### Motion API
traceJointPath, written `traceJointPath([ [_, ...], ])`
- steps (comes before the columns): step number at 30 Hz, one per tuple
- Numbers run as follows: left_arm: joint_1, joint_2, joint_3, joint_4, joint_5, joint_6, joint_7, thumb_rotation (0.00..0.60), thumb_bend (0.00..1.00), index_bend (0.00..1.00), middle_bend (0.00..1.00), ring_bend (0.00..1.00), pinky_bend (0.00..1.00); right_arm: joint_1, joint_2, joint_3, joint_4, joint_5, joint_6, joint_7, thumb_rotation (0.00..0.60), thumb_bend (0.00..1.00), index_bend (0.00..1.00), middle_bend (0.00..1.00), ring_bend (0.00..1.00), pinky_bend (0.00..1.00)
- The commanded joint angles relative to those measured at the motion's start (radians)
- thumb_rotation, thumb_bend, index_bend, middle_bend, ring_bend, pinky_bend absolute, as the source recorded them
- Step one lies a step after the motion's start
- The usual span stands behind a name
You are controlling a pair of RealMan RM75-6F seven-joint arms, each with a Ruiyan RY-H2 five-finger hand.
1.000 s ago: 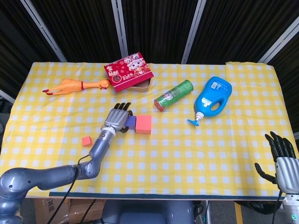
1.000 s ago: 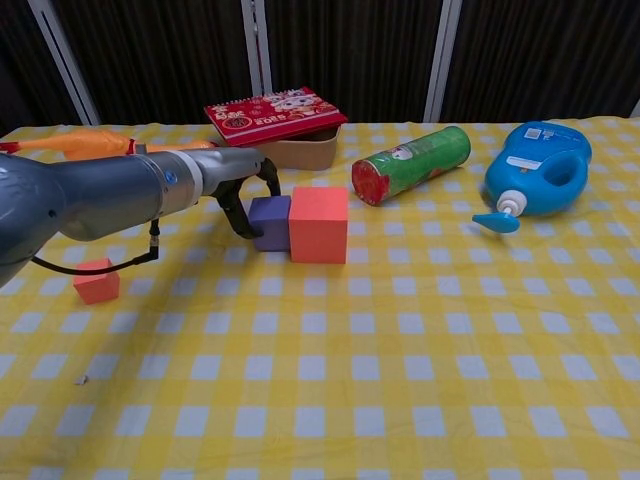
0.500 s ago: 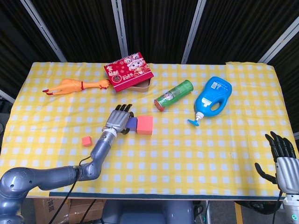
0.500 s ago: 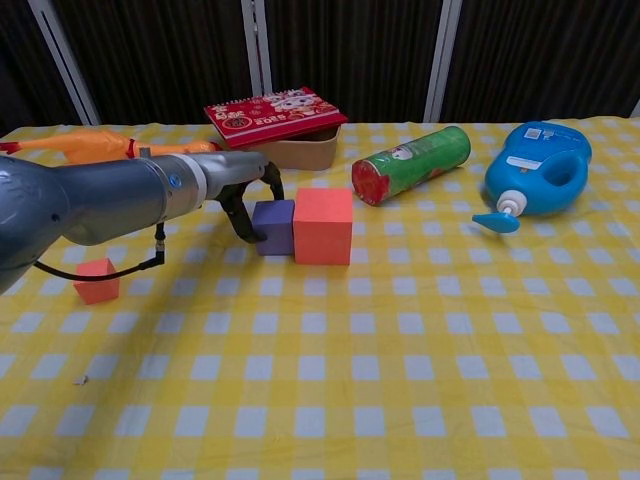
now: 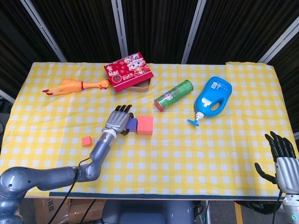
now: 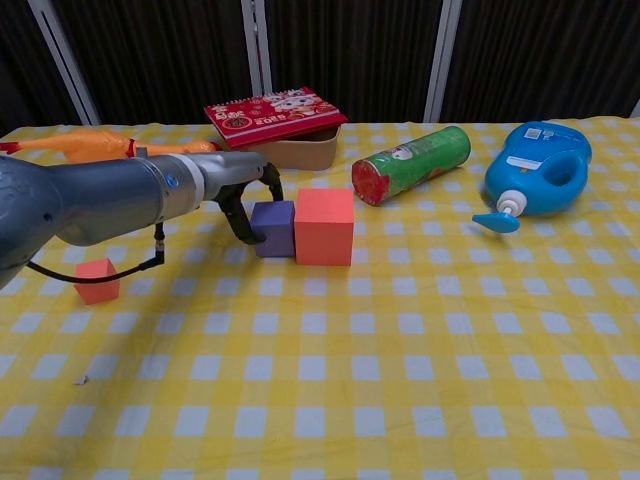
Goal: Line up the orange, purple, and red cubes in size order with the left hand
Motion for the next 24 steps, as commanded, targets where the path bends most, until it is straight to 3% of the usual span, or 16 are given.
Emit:
traceJointPath([
  [1, -0.002, 0.000, 0.005, -0.002, -0.006, -0.001, 0.004, 0.600, 0.34, 0.35, 0.00, 0.00, 0.01, -0.001, -0.001, 0.001, 0.001, -0.003, 0.004, 0.002, 0.600, 0.37, 0.00, 0.00, 0.00, 0.04],
  [15, 0.013, 0.035, 0.018, -0.063, -0.013, 0.030, 0.002, 0.600, 0.29, 0.27, 0.00, 0.00, 0.01, -0.001, -0.004, 0.000, 0.007, -0.012, 0.012, 0.009, 0.600, 0.37, 0.00, 0.00, 0.00, 0.04],
  [24, 0.110, 0.184, 0.048, -0.265, 0.069, 0.103, -0.072, 0.600, 0.28, 0.26, 0.00, 0.00, 0.01, -0.002, -0.004, 0.001, 0.008, -0.014, 0.016, 0.003, 0.600, 0.37, 0.00, 0.00, 0.00, 0.04],
])
